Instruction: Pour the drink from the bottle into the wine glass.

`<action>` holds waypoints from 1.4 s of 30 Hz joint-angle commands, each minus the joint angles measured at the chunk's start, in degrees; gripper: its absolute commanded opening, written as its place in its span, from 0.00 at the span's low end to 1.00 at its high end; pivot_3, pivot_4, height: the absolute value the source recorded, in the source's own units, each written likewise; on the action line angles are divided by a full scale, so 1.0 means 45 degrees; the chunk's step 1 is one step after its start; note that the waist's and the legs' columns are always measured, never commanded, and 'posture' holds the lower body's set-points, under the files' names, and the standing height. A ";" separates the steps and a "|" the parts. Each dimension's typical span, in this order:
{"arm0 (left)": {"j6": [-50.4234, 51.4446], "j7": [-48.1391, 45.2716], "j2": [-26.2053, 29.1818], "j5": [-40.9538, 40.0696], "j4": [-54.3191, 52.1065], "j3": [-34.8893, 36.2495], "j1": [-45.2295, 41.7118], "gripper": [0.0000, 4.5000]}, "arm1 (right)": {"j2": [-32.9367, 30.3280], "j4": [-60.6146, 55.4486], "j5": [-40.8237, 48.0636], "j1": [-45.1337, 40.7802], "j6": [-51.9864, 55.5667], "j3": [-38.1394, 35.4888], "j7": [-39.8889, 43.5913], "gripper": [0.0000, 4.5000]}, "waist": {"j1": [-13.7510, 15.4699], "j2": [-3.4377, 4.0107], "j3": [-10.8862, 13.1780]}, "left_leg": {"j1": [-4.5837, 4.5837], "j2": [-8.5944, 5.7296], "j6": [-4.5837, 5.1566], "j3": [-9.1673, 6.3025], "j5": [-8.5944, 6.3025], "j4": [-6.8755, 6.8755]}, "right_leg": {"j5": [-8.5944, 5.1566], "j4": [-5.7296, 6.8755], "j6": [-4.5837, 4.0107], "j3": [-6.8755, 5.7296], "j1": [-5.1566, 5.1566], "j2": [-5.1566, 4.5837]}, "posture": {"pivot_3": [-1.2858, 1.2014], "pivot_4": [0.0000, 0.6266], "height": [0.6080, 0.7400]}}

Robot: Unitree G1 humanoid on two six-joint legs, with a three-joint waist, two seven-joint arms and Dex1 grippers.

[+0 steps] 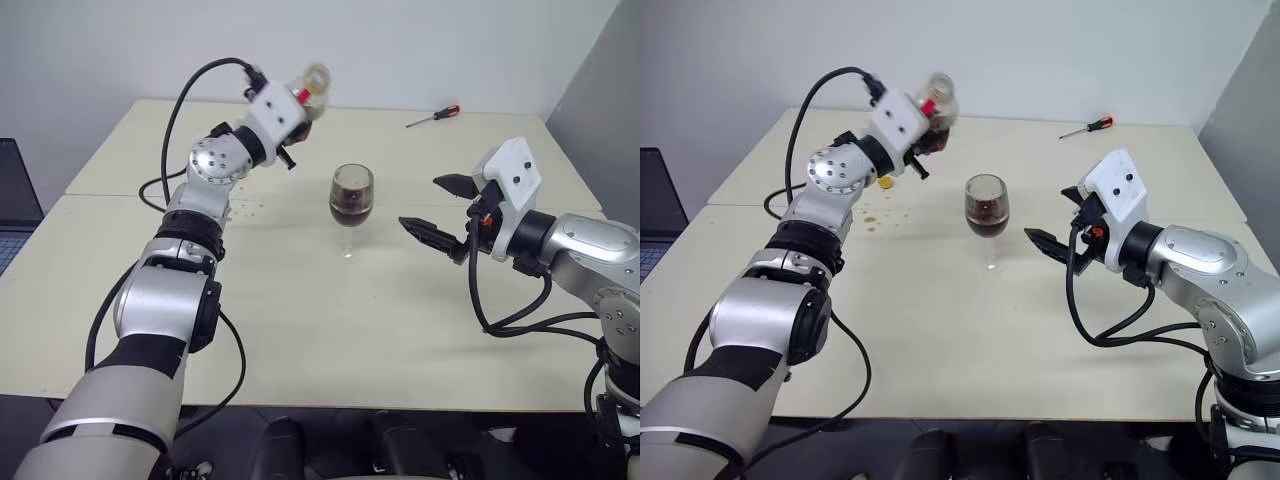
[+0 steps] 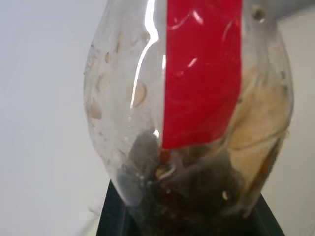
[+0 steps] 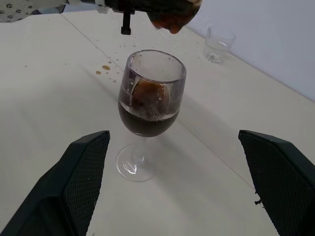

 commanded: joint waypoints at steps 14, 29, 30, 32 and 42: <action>0.6078 0.4188 -0.0305 -0.2235 -0.9122 0.3099 0.7160 0.17 | -0.0462 0.0389 0.0249 -0.0601 -0.0373 0.0479 0.1250 1.00 | 0.0147 -0.0006 -0.0003 | 0.0013 0.0015 0.0000 -0.0029 -0.0001 0.0059 | 0.0000 0.0010 -0.0002 -0.0018 0.0042 0.0006 | 0.52 0.24 1.00; 0.5010 0.4929 -0.0526 -0.2285 -0.8406 0.3342 0.8215 0.89 | -0.0722 0.0836 0.0082 -0.0940 -0.0584 0.0845 0.1674 1.00 | 0.0137 -0.0008 -0.0004 | 0.0002 0.0014 0.0001 -0.0029 -0.0003 0.0078 | 0.0000 0.0007 -0.0001 -0.0020 0.0044 0.0002 | 0.52 0.24 1.00; 0.5050 0.4939 -0.0537 -0.2327 -0.8411 0.3383 0.8219 0.97 | -0.0721 0.0840 0.0085 -0.0947 -0.0576 0.0836 0.1680 1.00 | 0.0133 -0.0008 -0.0004 | 0.0002 0.0014 0.0001 -0.0030 -0.0003 0.0078 | 0.0000 0.0007 -0.0001 -0.0020 0.0043 0.0002 | 0.52 0.24 1.00; 0.5134 0.4947 -0.0521 -0.2382 -0.8403 0.3456 0.8227 0.99 | -0.0724 0.0848 0.0076 -0.0955 -0.0566 0.0845 0.1684 1.00 | 0.0128 -0.0008 -0.0004 | 0.0003 0.0014 0.0001 -0.0029 -0.0003 0.0078 | 0.0000 0.0007 -0.0001 -0.0019 0.0043 0.0003 | 0.52 0.24 1.00; 0.5594 0.4781 -0.0240 -0.2461 -0.9224 0.3463 0.8335 0.99 | -0.0708 0.1009 -0.0011 -0.1081 -0.0670 0.0952 0.1732 1.00 | 0.0118 -0.0008 -0.0003 | 0.0002 0.0016 0.0001 -0.0029 -0.0003 0.0078 | -0.0001 0.0006 0.0001 -0.0019 0.0042 0.0003 | 0.52 0.24 1.00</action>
